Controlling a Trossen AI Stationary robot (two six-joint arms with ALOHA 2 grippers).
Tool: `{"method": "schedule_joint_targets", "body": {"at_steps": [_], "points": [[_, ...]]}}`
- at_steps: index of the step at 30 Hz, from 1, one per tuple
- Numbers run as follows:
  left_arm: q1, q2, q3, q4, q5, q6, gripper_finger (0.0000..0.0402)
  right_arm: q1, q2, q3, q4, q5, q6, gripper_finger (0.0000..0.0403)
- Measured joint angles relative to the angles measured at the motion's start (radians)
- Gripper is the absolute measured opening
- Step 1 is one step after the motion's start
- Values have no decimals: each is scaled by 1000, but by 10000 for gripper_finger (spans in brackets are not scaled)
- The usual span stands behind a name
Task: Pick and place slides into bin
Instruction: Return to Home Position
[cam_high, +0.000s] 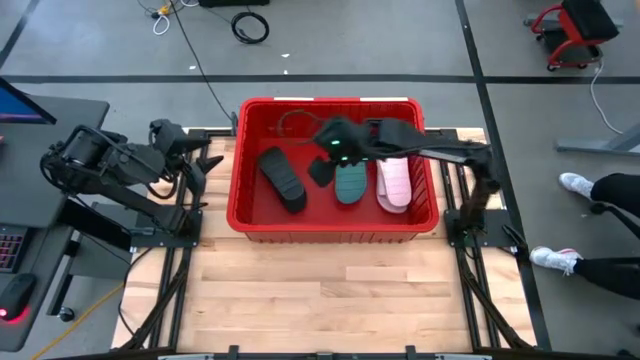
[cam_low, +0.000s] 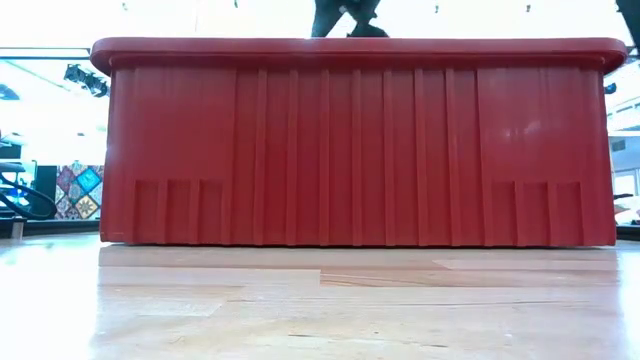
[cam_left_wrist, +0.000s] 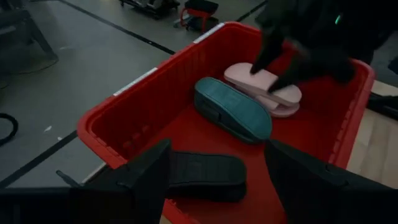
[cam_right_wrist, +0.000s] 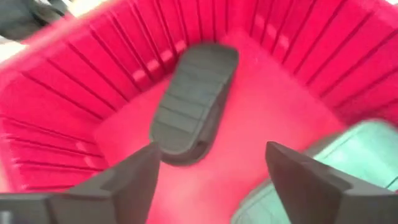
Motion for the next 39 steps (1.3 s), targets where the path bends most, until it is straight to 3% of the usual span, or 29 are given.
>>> {"method": "schedule_joint_targets", "body": {"at_steps": [4,12,19,27,31,39], "points": [[0,7,0,0,7,-5,243,-3,-165,-211,182,-1,-48,239],[0,11,0,15,-36,-19,206,11,-419,-684,448,-4,31,155],[0,46,0,161,-32,109,154,37,-602,-834,566,-8,-28,104],[1,113,0,345,29,234,59,43,-890,-1041,813,-7,-70,12],[18,147,0,456,82,307,11,69,-1040,-1155,985,-6,-85,14],[126,230,-17,670,254,377,20,177,-1269,-1257,1186,-8,-221,5]]}}
